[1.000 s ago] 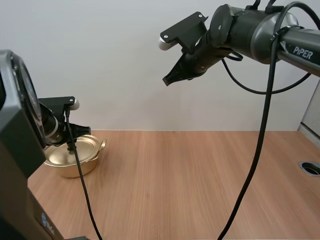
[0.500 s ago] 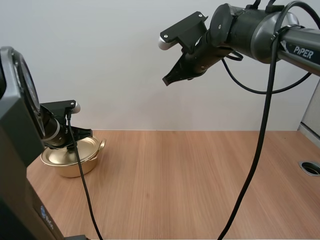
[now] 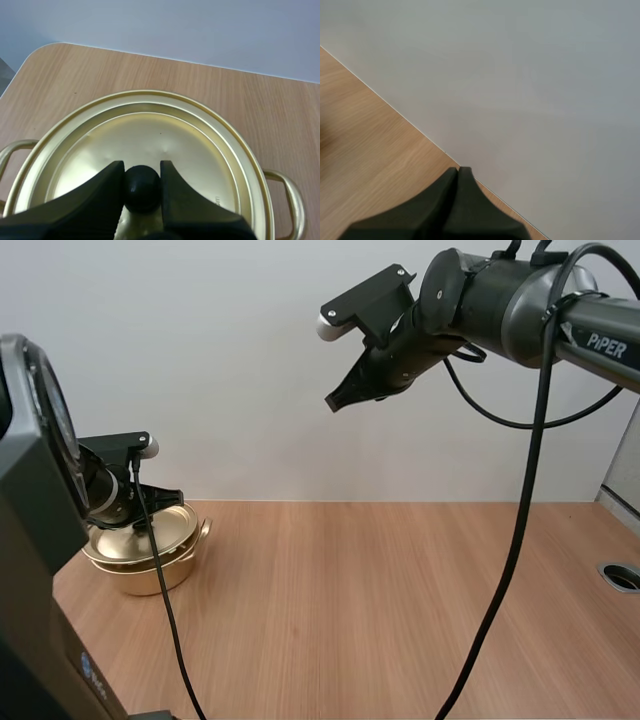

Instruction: Open the pot, put the car inside, and close it

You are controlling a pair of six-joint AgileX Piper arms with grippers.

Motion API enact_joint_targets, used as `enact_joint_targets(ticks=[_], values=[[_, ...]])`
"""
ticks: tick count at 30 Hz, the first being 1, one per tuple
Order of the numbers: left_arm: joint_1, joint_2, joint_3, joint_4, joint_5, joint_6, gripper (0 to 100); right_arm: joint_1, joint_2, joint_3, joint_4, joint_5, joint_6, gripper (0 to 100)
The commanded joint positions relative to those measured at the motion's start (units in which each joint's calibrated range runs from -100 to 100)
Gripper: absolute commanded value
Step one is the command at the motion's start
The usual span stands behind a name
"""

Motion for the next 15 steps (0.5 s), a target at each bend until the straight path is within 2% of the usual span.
enact_joint_targets(ticks=[1, 9, 15], values=[[-0.02, 0.0, -0.1, 0.0, -0.1, 0.7, 0, 0.0, 0.0, -0.1, -0.1, 0.0, 0.0, 0], [-0.02, 0.1, -0.1, -7.8, -1.0, 7.2, 0, 0.0, 0.0, -0.1, -0.1, 0.0, 0.0, 0], [-0.02, 0.2, -0.1, -9.9, 1.6, 7.4, 0, 0.0, 0.0, -0.1, -0.1, 0.1, 0.0, 0]])
